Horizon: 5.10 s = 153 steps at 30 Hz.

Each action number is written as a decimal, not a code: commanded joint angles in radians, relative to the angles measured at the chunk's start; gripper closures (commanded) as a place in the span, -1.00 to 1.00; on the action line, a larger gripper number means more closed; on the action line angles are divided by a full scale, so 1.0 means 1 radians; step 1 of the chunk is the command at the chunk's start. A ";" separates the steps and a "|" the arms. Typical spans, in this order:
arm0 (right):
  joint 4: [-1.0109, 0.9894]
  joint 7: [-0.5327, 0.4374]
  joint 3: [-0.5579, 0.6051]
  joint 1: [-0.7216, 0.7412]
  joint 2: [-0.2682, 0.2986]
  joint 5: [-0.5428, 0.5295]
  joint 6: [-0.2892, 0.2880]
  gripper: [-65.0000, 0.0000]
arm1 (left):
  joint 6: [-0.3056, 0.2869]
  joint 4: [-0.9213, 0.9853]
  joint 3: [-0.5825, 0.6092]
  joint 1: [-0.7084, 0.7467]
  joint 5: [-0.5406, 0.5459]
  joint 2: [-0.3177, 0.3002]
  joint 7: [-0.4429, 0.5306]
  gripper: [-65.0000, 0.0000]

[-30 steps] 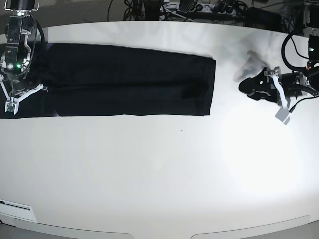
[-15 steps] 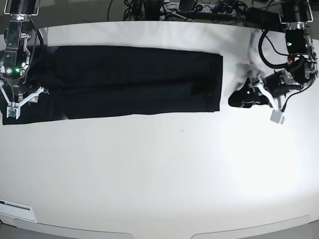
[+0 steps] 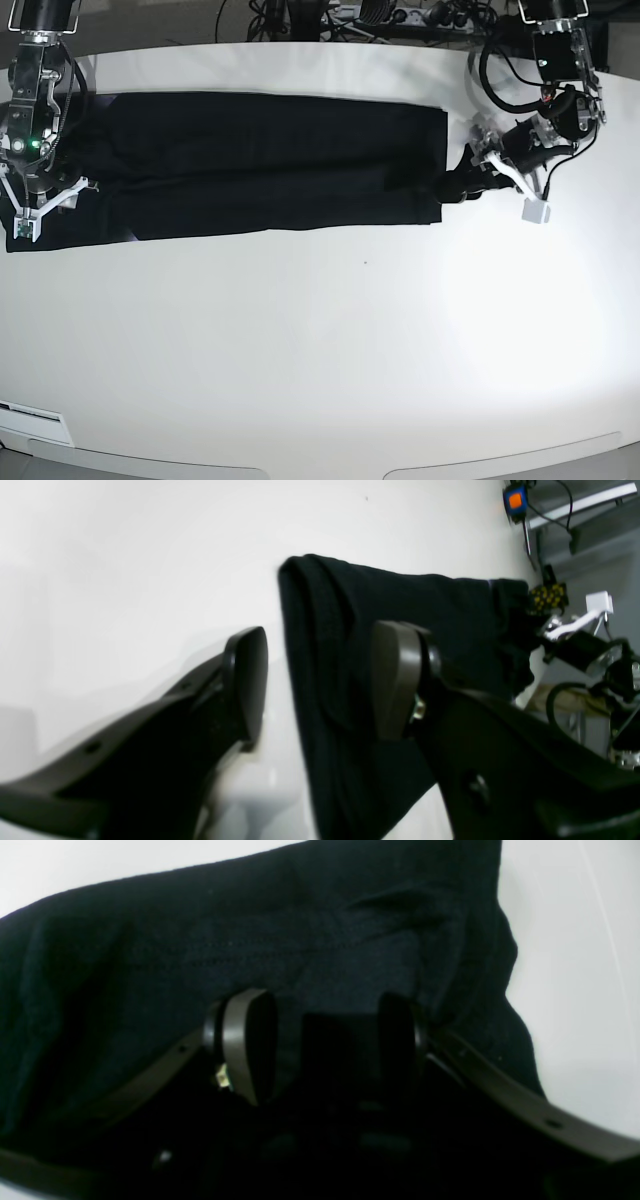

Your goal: Fold the T-shirt properly

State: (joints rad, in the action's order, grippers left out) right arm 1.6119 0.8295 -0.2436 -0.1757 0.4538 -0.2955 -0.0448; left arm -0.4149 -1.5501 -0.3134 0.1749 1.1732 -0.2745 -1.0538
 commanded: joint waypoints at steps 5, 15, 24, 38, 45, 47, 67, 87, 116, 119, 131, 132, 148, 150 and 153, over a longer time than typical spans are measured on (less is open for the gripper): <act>0.011 0.003 -0.001 0.024 0.021 0.035 -0.008 -0.13 | 0.019 -0.001 0.119 0.016 0.008 0.034 -0.043 -0.07; 0.011 0.020 -0.001 0.024 0.026 0.042 -0.008 -0.13 | 0.004 -0.002 0.156 -0.035 -0.015 0.050 -0.043 1.00; 0.155 -0.032 -0.002 0.027 0.027 -0.047 -0.132 -0.13 | 0.004 -0.002 0.147 -0.105 -0.128 0.006 -0.015 1.00; 0.358 0.002 -0.001 0.000 0.028 -0.034 -0.177 0.09 | 0.005 -0.002 0.002 -0.109 -0.109 -0.216 0.015 1.00; 0.357 -0.031 -0.001 -0.098 0.026 -0.102 -0.181 1.00 | -0.043 -0.001 -0.083 -0.109 0.039 -0.291 -0.011 1.00; 0.357 -0.058 -0.001 -0.122 0.020 -0.102 -0.184 1.00 | -0.076 -0.001 -0.087 -0.109 0.100 -0.294 -0.036 1.00; 0.117 -0.181 0.001 -0.176 -0.091 -0.071 -0.330 1.00 | -0.222 -0.002 -0.089 -0.112 0.310 -0.235 -0.116 1.00; 0.117 -0.142 0.001 -0.176 -0.091 -0.071 -0.330 1.00 | -0.283 -0.002 0.065 -0.124 0.310 0.247 -0.117 1.00; 0.118 -0.058 0.001 -0.174 -0.091 -0.180 -0.412 0.24 | -0.283 -0.001 0.155 -0.150 0.214 0.291 0.002 -0.12; 0.118 -0.058 0.001 -0.174 -0.091 -0.180 -0.412 0.24 | -0.283 -0.001 0.164 -0.150 0.195 0.291 0.001 0.13; 0.146 -0.058 0.001 -0.173 -0.090 -0.180 -0.409 0.24 | -0.189 0.000 0.169 -0.146 -0.344 0.291 0.203 1.00; 0.158 -0.058 0.001 -0.173 -0.090 -0.180 -0.409 0.24 | -0.182 0.000 0.169 -0.143 -0.369 0.291 0.212 1.00; 0.391 0.058 -0.081 -0.032 -0.085 -0.048 -0.137 -0.14 | 0.018 0.000 0.169 -0.101 -0.566 0.288 0.215 1.00; 0.362 0.109 -0.145 -0.032 -0.085 -0.092 -0.130 -0.14 | 0.049 0.000 0.169 -0.104 -0.602 0.288 0.208 1.00; 0.295 0.166 -0.266 -0.032 -0.085 -0.262 -0.172 -0.14 | 0.050 0.000 0.169 -0.108 -0.611 0.288 0.209 1.00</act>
State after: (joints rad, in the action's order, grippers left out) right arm 1.8893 1.0183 -0.5037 -0.2184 0.3492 -0.5709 -0.2169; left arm -0.4015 -1.5532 -0.1387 0.0666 0.6254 0.0196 -0.8101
